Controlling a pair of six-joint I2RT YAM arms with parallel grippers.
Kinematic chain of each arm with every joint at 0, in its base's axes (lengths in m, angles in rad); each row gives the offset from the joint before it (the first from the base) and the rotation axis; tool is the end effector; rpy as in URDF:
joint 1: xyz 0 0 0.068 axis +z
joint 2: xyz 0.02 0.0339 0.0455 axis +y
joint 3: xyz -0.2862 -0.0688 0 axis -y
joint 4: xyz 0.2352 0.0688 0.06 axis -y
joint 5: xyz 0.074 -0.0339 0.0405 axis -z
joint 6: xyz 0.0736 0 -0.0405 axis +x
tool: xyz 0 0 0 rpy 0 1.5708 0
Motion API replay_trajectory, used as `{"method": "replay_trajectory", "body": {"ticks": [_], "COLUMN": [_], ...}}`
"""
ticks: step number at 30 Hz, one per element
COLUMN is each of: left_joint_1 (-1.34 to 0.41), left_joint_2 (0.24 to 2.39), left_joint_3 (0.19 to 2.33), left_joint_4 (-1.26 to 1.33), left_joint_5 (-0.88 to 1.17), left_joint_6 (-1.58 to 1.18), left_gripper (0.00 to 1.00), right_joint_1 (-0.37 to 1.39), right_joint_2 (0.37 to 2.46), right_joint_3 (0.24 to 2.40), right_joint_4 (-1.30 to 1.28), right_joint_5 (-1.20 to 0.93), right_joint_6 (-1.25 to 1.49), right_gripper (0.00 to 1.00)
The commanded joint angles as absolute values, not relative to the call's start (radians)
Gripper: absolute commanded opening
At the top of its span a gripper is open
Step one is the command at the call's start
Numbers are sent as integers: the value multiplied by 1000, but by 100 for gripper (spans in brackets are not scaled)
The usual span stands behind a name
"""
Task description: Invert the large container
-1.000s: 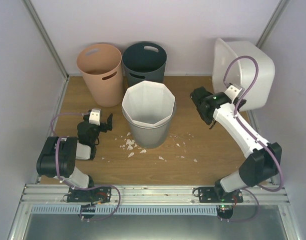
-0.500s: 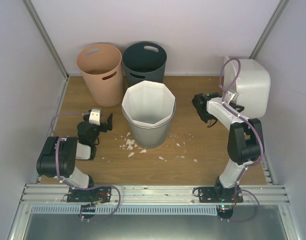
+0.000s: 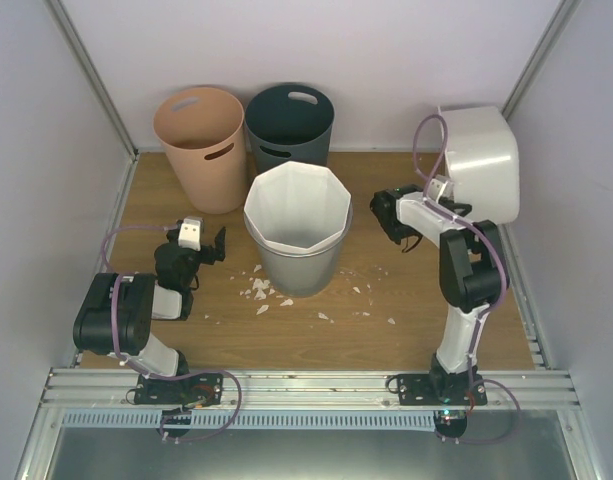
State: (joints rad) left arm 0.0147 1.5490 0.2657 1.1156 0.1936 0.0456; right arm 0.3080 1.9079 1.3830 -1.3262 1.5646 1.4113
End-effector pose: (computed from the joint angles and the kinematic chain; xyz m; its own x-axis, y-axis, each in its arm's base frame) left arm 0.2823 -0.0100 0.1667 -0.1587 0.0424 -0.9864 0.1827 0.9831 0.0129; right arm 0.3346 0.0292 0.2461 -0.4076 -0.1232 -0.9048 0.8620 0.2752 -0.4258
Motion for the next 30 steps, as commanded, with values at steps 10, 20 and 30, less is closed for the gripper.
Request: {"method": "replay_trajectory", "body": {"ticks": [10, 20, 30], "left_joint_1": [8, 8, 8], "left_joint_2": [1556, 1556, 1556], "left_joint_3": [279, 279, 279], "left_joint_4": [1190, 1191, 1191], "left_joint_5": [190, 190, 191], "left_joint_6": [63, 63, 63], "left_gripper": [99, 99, 99], "right_joint_1": [372, 374, 384], "right_joint_2": [2068, 2072, 2086], "right_joint_3": [1354, 1301, 1321], "right_joint_4": [-1315, -1313, -1311], "right_joint_5": [1631, 1632, 1631], "right_joint_6": [1295, 1237, 1116], "right_gripper": [2, 5, 1]}}
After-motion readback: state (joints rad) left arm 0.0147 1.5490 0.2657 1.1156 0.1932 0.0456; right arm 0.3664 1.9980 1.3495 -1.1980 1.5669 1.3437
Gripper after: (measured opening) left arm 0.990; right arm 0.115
